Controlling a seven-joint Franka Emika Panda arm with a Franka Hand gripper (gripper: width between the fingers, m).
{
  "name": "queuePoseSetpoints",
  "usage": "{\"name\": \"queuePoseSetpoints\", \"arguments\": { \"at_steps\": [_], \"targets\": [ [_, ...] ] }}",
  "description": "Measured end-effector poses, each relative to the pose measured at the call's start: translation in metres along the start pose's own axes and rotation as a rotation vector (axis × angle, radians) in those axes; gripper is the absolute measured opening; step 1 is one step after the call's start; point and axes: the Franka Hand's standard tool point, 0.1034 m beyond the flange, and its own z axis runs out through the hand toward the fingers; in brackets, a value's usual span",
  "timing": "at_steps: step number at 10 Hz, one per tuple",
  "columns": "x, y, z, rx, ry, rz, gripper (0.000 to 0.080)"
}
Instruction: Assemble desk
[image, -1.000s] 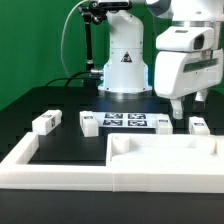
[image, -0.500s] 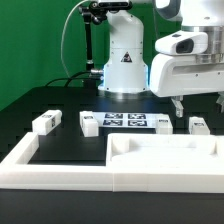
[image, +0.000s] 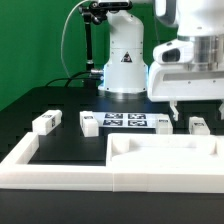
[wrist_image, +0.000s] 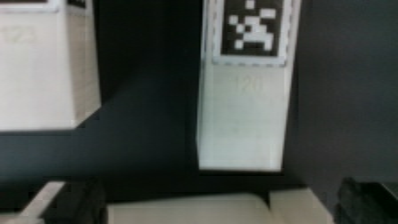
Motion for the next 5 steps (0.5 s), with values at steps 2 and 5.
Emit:
{"name": "queuePoseSetpoints", "arguments": {
  "at_steps": [2, 5],
  "targets": [
    [0.0018, 0.0002, -0.0032, -0.004, -0.017, -0.013, 0.0648],
    [-0.0072, 0.0039, -0.0011, -0.040, -0.217, 0.002, 0.0648]
  ]
}}
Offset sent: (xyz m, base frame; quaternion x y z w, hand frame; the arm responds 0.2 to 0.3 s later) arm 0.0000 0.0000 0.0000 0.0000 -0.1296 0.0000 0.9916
